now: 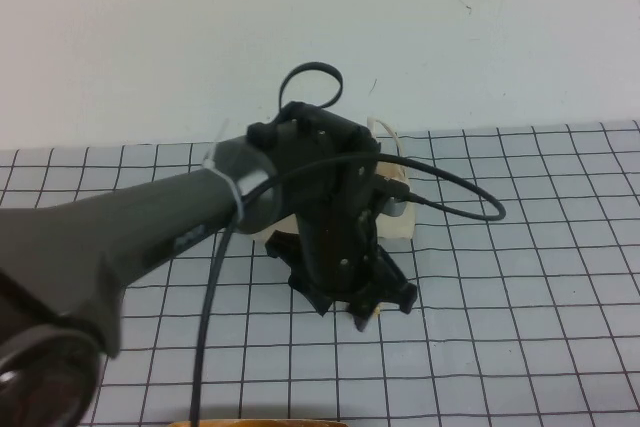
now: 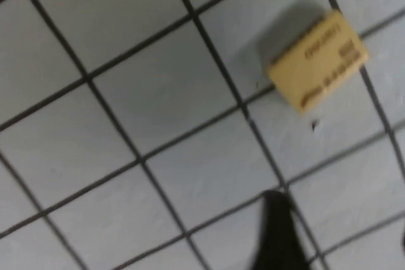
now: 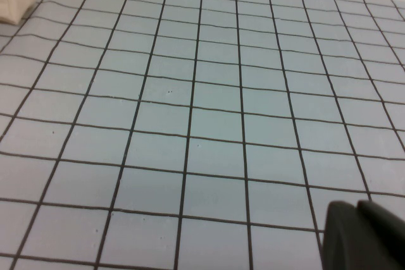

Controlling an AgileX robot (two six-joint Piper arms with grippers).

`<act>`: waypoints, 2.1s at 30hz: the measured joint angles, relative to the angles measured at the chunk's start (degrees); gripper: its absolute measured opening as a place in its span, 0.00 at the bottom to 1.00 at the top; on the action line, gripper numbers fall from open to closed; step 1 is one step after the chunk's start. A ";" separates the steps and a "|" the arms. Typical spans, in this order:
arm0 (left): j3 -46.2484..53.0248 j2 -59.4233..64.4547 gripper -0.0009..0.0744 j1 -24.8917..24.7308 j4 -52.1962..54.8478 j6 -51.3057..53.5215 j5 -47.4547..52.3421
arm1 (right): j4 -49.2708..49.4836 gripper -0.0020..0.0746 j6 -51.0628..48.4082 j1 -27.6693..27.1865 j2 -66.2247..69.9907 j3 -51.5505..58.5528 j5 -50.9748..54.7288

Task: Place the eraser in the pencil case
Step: Pick up the eraser from the table, then place the eraser on the pencil case

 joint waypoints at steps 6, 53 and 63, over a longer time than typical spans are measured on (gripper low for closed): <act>-4.56 4.20 0.73 0.00 -0.46 -8.32 -1.69 | 0.00 0.02 0.00 0.00 0.00 0.00 0.00; -7.16 -7.34 0.41 2.31 12.09 -6.17 -10.95 | 0.00 0.02 0.00 0.00 0.00 0.00 0.00; -7.29 -2.02 0.41 7.89 11.40 -7.97 -23.55 | 0.00 0.02 0.00 0.00 0.00 0.00 0.00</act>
